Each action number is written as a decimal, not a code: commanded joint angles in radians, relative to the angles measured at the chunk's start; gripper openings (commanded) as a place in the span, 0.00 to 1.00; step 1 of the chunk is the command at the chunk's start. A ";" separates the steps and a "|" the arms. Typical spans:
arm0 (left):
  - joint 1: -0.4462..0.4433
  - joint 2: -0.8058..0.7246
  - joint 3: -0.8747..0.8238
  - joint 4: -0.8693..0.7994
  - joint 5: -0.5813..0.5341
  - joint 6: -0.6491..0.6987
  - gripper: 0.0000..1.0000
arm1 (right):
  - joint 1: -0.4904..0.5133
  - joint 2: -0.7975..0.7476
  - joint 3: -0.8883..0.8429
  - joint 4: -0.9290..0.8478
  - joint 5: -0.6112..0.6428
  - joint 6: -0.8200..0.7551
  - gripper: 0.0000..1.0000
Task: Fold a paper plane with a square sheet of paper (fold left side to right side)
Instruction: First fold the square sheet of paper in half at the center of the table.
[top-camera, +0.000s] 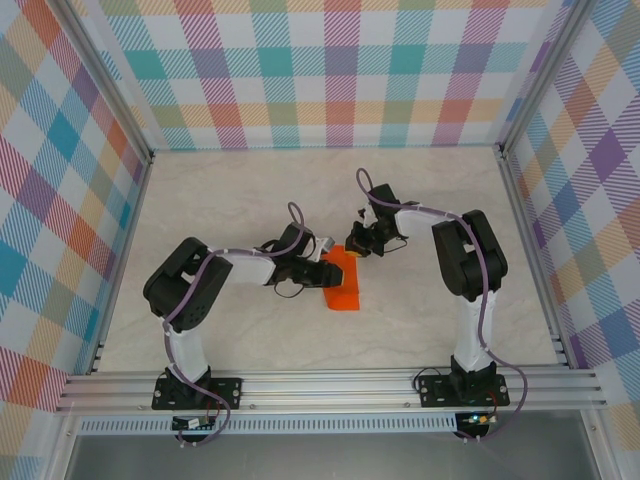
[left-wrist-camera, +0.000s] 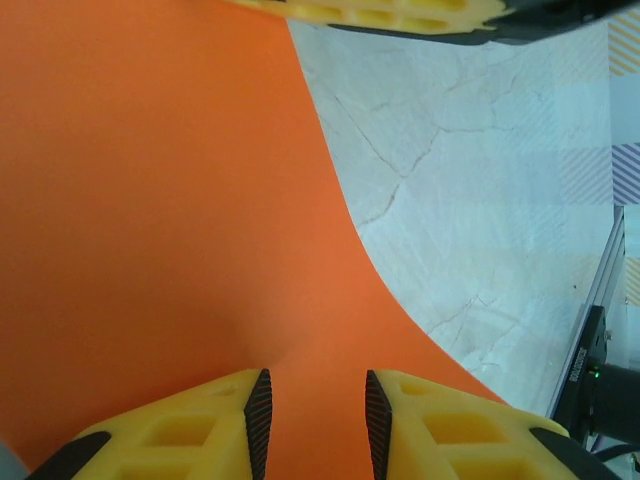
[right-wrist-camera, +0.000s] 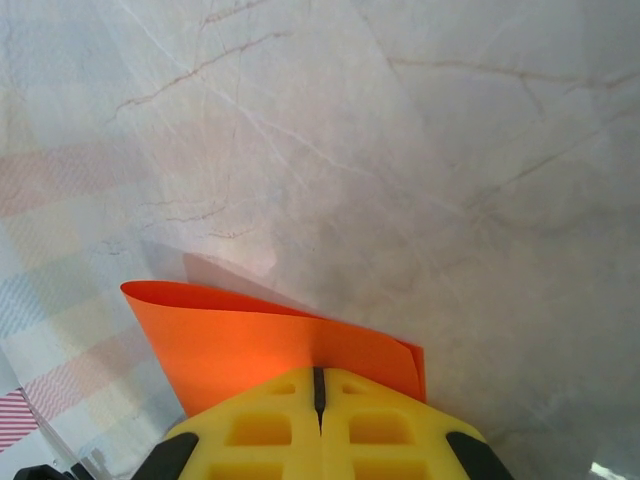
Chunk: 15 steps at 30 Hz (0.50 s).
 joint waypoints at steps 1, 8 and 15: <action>-0.017 -0.026 -0.059 -0.055 0.025 -0.001 0.33 | 0.003 0.045 -0.013 -0.100 0.083 -0.021 0.00; -0.043 -0.051 -0.112 -0.034 0.026 -0.016 0.33 | 0.003 0.045 -0.010 -0.105 0.085 -0.021 0.00; -0.096 -0.068 -0.141 -0.034 0.009 -0.018 0.33 | 0.004 0.047 -0.013 -0.107 0.087 -0.022 0.00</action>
